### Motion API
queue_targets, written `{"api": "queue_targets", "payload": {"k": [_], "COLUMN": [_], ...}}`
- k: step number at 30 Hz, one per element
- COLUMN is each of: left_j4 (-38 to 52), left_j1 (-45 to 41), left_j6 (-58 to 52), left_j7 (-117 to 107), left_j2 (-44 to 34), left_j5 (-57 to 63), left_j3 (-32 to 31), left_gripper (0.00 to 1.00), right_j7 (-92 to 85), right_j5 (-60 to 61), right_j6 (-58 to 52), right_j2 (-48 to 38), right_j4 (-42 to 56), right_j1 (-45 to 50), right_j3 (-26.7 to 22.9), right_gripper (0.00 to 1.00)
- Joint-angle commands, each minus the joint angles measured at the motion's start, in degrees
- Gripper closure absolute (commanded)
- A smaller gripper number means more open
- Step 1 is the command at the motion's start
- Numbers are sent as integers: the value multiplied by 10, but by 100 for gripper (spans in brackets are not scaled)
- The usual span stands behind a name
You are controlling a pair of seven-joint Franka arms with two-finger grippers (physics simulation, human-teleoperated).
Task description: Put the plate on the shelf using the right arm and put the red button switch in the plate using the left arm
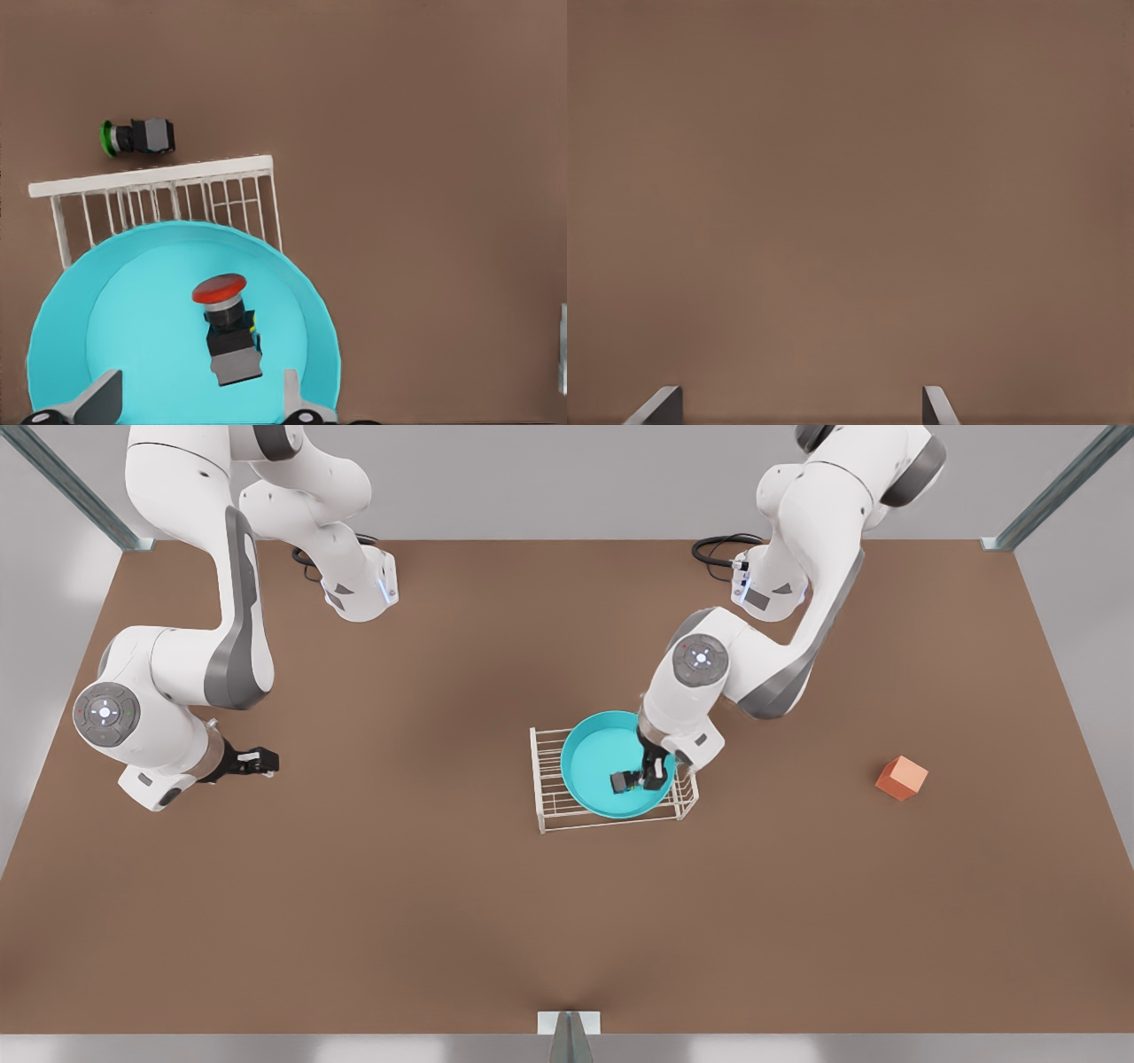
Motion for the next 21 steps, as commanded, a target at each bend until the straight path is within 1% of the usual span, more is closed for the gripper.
{"api": "queue_targets", "payload": {"k": [1,2,3,4,5,6,7,8,9,10,13,21], "left_j4": [34,89,110,118,107,18,8,50,56,55,57,59], "left_j1": [66,146,166,216,268,289,288,279,263,163,157,157], "left_j6": [-240,-333,-367,-367,-302,-214,-186,-187,-191,-200,-209,-208], "left_j7": [514,780,985,1131,1282,1277,1261,1257,1254,1260,1254,1250], "left_j2": [-44,-44,-40,-42,-46,-90,-82,-64,-49,-52,-51,-50], "left_j5": [-12,-14,-7,-6,-41,-56,-52,-53,-52,-62,-58,-60], "left_j3": [5,4,8,19,24,23,23,19,38,154,154,154], "left_gripper": [0,0,0,0,0,0,0,0,0,0,0,0], "right_j7": [0,0,0,0,0,0,0,0,0,0,1,1], "right_j5": [0,0,0,0,0,0,0,0,0,0,15,15], "right_j6": [0,0,-1,-1,-2,-2,-3,-3,-3,-3,-2,-2], "right_j2": [-1,-1,-1,-1,-1,-1,-1,-1,-1,-1,24,24], "right_j4": [0,4,4,5,6,6,6,6,6,6,19,19], "right_j1": [0,-1,-1,-1,-3,-3,-3,-3,-3,-3,-12,-12], "right_j3": [0,-1,-1,-1,-1,-1,-1,-1,-1,-1,0,0], "right_gripper": [0,0,0,0,0,0,0,0,0,0,0,0]}}
